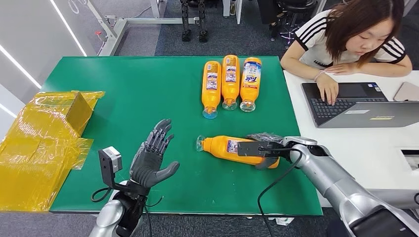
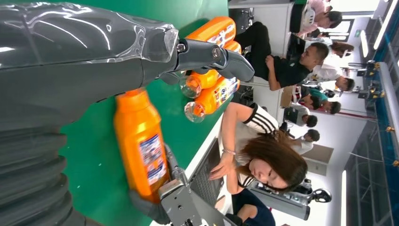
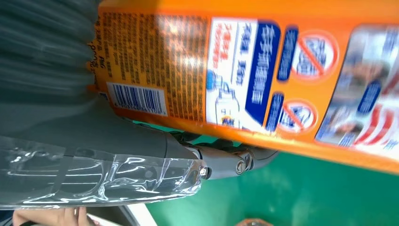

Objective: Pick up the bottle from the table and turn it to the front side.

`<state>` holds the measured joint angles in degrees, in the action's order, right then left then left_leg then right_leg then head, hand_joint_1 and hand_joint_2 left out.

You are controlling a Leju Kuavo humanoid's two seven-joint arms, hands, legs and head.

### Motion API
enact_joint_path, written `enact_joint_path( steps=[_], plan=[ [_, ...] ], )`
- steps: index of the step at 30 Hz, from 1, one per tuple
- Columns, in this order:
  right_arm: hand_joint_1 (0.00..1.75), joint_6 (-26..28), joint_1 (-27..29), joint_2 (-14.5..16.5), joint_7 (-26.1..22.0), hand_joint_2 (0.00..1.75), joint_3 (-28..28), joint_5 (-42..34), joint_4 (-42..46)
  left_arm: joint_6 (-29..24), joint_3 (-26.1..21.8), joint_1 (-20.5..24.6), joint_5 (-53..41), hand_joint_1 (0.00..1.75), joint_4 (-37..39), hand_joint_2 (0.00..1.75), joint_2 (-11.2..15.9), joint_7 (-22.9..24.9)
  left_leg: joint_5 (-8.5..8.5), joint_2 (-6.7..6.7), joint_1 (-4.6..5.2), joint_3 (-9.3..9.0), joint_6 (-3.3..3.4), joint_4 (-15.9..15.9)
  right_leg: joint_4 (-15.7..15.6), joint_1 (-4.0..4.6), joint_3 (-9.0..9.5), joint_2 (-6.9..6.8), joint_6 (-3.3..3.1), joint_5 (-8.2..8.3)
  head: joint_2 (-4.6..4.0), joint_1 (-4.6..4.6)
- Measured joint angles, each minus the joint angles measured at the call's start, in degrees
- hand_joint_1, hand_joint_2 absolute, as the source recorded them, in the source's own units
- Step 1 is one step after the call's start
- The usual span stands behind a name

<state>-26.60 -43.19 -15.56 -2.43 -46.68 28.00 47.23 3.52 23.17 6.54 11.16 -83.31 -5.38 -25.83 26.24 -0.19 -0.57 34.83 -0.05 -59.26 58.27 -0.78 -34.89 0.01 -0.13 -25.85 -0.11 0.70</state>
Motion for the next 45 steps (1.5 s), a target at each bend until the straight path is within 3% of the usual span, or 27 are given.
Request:
enact_joint_path(
  steps=[3, 7, 14, 22, 29, 40, 45],
  plan=[
    [1.75, 3.48, 0.19, 0.04, -0.82, 1.75, -0.64, 1.17, 0.01, 0.09, 0.00, -0.11, -0.14, 0.00, 0.09, 1.75, 0.00, -0.24, 0.00, 0.00, 0.00, 0.00, 0.00, 0.00, 0.00, 0.00, 0.01, -0.01, 0.00, 0.00, 0.00, 0.00],
    [1.75, 14.99, 3.00, 0.75, -4.99, 1.75, -0.60, 1.57, 2.43, -0.77, -0.16, -0.72, -2.19, 0.00, 0.15, 1.75, 0.09, -2.10, 0.00, -0.05, -0.01, 0.03, 0.00, 0.01, 0.01, 0.00, 0.00, -0.06, 0.00, -0.01, 0.00, -0.01],
    [1.75, 16.84, 5.87, 0.91, -10.36, 1.75, 2.45, -4.46, 4.81, -4.46, -0.29, -0.87, -5.85, 0.00, 0.15, 1.75, 0.37, -4.03, 0.00, -0.05, 0.00, 0.04, 0.00, 0.01, 0.01, 0.00, 0.01, -0.07, 0.00, -0.01, 0.00, -0.01],
    [1.75, 23.87, 16.03, 2.26, -18.11, 1.75, 14.38, -19.47, 16.25, -6.45, -1.17, -1.26, -6.41, 0.00, 0.21, 1.75, 0.79, -4.63, 0.01, -0.18, -0.01, 0.08, 0.00, 0.02, 0.01, 0.01, -0.01, -0.19, 0.03, -0.07, 0.00, -0.01],
    [1.75, 28.36, 22.47, 3.32, -23.54, 1.75, 21.85, -24.42, 25.56, -3.16, -3.32, 1.58, -1.91, 0.00, 3.34, 1.75, 0.93, -2.95, 0.00, -0.17, -0.01, 0.07, -0.01, 0.01, 0.00, 0.00, 0.00, -0.16, 0.02, -0.06, 0.00, -0.01],
    [1.75, 30.70, 20.82, 11.87, -23.87, 1.75, 16.54, -19.74, 26.15, 0.81, -4.15, 14.28, 2.21, 0.00, 12.95, 1.75, -0.97, 0.42, -0.09, -0.10, -0.06, 0.03, -0.11, 0.02, 0.12, 0.04, -0.04, -0.07, -0.08, 0.03, 0.00, -0.01],
    [1.75, 30.70, 19.46, 14.14, -23.78, 1.75, 14.54, -19.59, 24.75, 0.81, -4.15, 16.89, 2.34, 0.00, 14.42, 1.75, -1.50, 0.74, -0.09, -0.11, -0.05, 0.05, -0.11, 0.02, 0.11, 0.03, -0.04, -0.08, -0.08, 0.03, 0.00, -0.01]
  ],
)
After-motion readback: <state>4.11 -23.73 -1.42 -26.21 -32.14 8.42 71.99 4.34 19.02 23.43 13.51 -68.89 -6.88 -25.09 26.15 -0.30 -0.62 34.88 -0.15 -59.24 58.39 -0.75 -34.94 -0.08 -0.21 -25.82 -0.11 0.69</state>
